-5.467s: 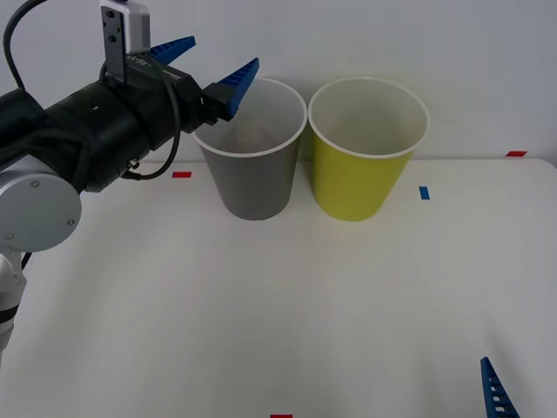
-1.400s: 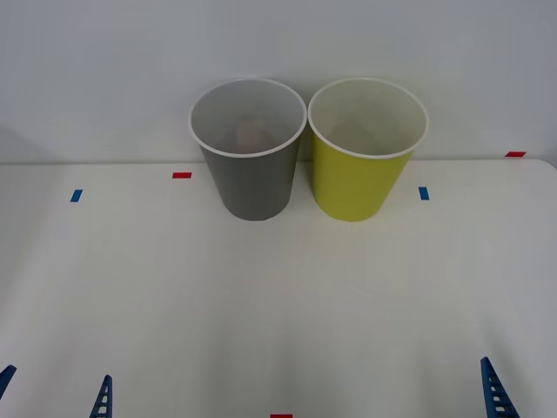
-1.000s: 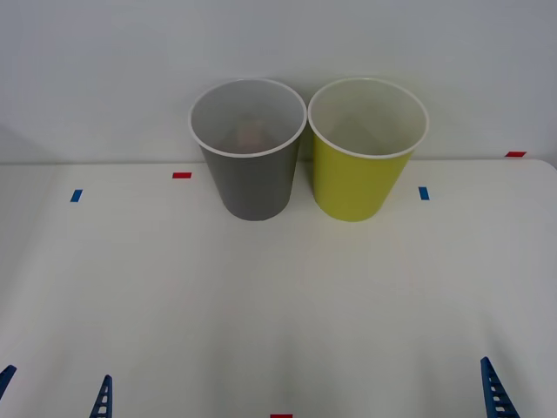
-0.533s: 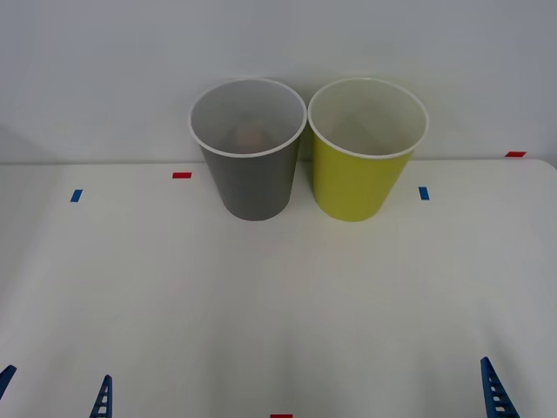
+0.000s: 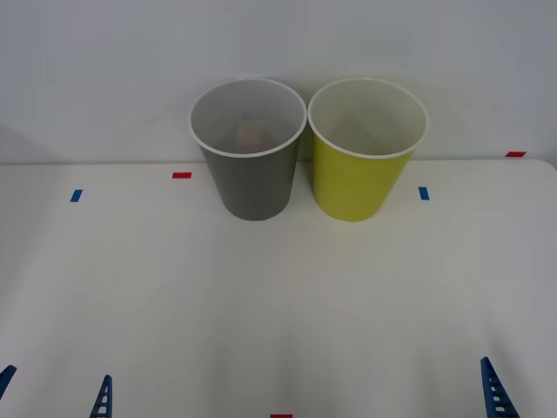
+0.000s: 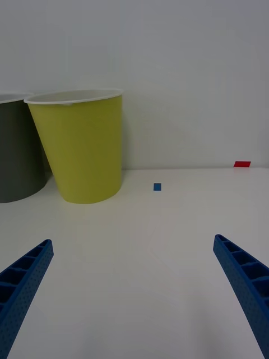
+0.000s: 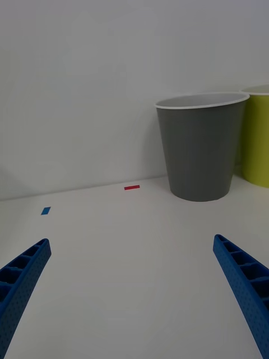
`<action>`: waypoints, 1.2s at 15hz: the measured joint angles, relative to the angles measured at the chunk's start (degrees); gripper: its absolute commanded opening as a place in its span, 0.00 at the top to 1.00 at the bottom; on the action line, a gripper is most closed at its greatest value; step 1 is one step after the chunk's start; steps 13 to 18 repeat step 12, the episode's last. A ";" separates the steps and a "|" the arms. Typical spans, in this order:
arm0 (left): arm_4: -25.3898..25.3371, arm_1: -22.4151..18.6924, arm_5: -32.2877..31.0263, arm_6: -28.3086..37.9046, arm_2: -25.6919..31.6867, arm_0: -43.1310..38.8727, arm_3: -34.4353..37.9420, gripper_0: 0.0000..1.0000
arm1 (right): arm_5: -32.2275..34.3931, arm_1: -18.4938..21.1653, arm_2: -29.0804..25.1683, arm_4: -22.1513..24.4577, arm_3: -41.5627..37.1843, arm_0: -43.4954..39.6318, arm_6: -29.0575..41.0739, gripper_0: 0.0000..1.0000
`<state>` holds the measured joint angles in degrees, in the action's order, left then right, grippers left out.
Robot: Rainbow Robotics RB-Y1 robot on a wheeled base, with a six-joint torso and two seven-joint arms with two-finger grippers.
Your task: Put cans in the gray bin and PET bottles in the light green bin.
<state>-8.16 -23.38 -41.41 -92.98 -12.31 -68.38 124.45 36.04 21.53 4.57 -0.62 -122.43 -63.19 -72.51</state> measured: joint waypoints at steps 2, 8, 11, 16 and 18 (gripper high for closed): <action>0.00 0.00 0.00 0.00 0.00 0.00 0.00 0.00 | 0.00 0.00 0.00 0.00 0.00 0.00 0.00 0.00; 0.00 0.00 0.00 0.00 0.00 0.00 0.00 0.00 | 0.00 0.00 0.00 0.00 0.00 0.00 0.00 0.00; 0.00 0.00 0.01 0.00 0.00 0.00 0.00 0.00 | 0.00 0.00 0.00 0.00 0.00 0.00 0.00 0.00; 0.00 0.00 0.01 0.00 0.00 0.00 0.00 0.00 | 0.00 0.00 0.00 0.00 0.00 0.00 0.00 0.00; 0.00 0.00 0.01 0.00 0.00 0.00 0.00 0.00 | 0.00 0.00 0.00 0.00 0.00 0.00 0.00 0.00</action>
